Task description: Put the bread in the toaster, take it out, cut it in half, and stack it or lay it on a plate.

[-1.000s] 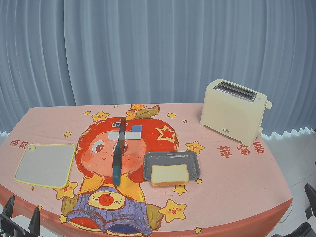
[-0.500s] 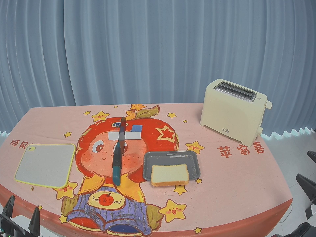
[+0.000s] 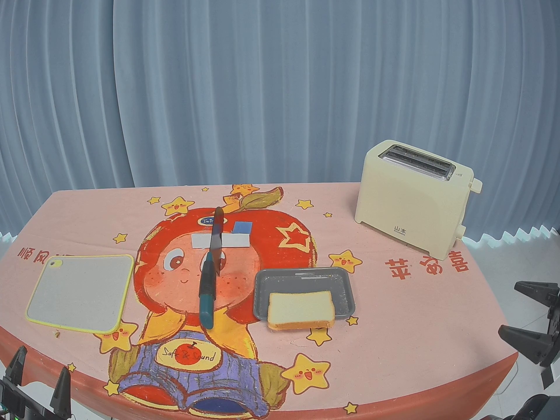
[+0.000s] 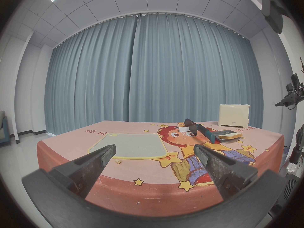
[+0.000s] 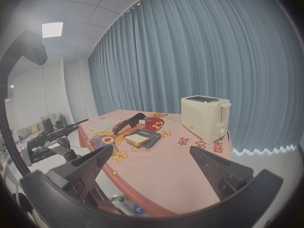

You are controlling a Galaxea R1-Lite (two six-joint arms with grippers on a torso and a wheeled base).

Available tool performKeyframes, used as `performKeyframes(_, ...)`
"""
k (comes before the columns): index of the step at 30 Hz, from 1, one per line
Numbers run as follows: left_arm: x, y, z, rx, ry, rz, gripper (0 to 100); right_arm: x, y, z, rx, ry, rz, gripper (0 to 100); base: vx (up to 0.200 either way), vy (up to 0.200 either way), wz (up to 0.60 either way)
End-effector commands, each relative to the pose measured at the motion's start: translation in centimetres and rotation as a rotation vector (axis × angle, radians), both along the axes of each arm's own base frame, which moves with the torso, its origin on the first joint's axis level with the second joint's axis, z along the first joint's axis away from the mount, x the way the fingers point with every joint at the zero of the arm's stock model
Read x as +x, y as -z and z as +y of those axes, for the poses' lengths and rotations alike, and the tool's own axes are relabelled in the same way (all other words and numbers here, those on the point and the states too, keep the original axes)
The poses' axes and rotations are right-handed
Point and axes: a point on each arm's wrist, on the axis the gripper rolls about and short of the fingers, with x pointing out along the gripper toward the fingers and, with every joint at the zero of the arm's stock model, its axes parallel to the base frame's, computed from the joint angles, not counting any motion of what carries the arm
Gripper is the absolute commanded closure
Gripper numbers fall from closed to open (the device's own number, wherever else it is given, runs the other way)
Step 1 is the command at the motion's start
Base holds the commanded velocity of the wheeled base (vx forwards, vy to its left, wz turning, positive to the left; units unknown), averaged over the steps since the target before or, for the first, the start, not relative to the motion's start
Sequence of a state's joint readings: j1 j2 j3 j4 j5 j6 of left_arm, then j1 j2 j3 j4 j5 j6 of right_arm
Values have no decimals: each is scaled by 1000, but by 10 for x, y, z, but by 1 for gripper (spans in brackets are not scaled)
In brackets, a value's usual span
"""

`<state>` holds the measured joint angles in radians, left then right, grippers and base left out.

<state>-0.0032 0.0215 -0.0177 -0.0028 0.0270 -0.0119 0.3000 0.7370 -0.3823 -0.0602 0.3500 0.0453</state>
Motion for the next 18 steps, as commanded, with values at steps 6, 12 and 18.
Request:
performKeyframes(6, 1, 5, 0, 0, -1, 19, 0, 5, 1, 12, 94, -86, 128, 0, 0, 0, 0)
performKeyframes(12, 1, 5, 0, 0, -1, 19, 0, 11, -2, 23, 175, -123, 254, 0, 0, 0, 0)
performKeyframes(18, 1, 5, 0, 0, -1, 19, 0, 20, -4, 35, 256, -133, 336, 0, 0, 0, 0)
